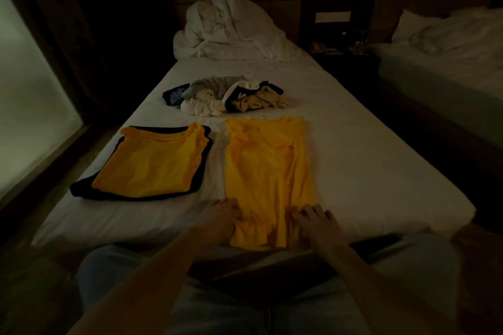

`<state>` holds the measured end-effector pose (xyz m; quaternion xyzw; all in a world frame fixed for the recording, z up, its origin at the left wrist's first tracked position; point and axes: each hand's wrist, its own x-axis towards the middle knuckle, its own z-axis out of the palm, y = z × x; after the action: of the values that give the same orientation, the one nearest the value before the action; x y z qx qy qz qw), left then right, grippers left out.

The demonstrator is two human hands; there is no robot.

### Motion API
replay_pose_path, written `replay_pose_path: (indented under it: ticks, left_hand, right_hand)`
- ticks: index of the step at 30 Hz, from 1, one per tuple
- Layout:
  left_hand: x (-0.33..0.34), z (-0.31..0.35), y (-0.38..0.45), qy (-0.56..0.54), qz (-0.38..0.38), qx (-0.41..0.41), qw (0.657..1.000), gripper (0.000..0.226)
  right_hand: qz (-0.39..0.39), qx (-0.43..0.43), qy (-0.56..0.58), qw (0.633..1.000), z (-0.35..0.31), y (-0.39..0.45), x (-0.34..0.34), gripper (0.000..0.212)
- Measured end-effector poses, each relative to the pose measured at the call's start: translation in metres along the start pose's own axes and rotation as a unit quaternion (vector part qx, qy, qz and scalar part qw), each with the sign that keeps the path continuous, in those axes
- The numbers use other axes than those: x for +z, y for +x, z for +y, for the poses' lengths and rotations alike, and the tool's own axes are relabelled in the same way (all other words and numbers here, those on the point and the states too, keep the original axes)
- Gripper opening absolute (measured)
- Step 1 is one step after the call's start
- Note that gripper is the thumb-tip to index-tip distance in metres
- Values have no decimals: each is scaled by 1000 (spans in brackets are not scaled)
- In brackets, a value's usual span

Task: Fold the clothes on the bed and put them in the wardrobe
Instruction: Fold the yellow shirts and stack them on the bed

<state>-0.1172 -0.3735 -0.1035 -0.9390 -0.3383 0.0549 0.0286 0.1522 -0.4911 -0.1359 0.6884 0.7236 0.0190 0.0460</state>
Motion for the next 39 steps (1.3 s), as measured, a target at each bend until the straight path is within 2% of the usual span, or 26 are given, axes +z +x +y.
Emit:
replay_pose_path:
  ticks: [2,4,5,6,7,9,11,12,16,18,20,22,24,27,30,33,37,39]
  left_hand:
    - [-6,-3,3,-79,34,-15,996,29]
    - [-10,-8,7,-219,61,-33,973,23]
    - [-10,-9,9,-306,87,-61,946,23]
    - [-10,-11,12,-397,112,-103,905,23]
    - [-14,-10,12,-465,131,-150,863,24]
    - [-24,-11,14,-563,162,-195,786,27]
    - [-35,-11,17,-641,183,-198,719,27]
    - [-39,-13,20,-668,194,-198,691,27]
    - [-57,-23,30,-715,248,-218,617,8]
    - [-69,-30,40,-764,207,-198,578,11]
    - [-78,-42,51,-809,111,-198,542,14]
    - [-83,-54,65,-807,20,-239,540,19]
    - [-84,-67,81,-806,0,-252,536,15]
    - [-82,-91,111,-843,49,-216,491,23]
    - [-84,-114,148,-854,142,-213,454,26]
    - [-83,-143,195,-809,215,-280,470,33]
    - [-68,-185,274,-754,245,-374,481,37]
    - [-48,-205,311,-688,248,-421,536,33]
  right_hand:
    - [67,-47,-2,997,8,11,-4,57]
    - [89,-24,55,994,13,18,-12,43]
    - [84,16,125,988,14,20,-18,41]
    - [78,62,225,969,15,23,-24,41]
    - [92,110,323,936,17,28,-32,38]
    - [152,167,483,846,20,37,-47,28]
    - [190,188,565,781,23,47,-63,25]
    - [204,200,579,764,26,53,-69,24]
    - [255,209,574,750,40,74,-95,24]
    - [255,191,567,759,48,88,-104,25]
    - [246,168,566,769,57,103,-114,23]
    - [234,144,561,781,65,121,-119,20]
    - [219,123,554,794,73,140,-120,17]
    - [205,120,547,803,84,174,-119,11]
    - [213,143,527,810,96,217,-116,11]
    - [232,179,493,819,110,267,-110,23]
    - [223,252,435,835,136,341,-90,41]
    - [181,285,412,846,149,375,-71,39]
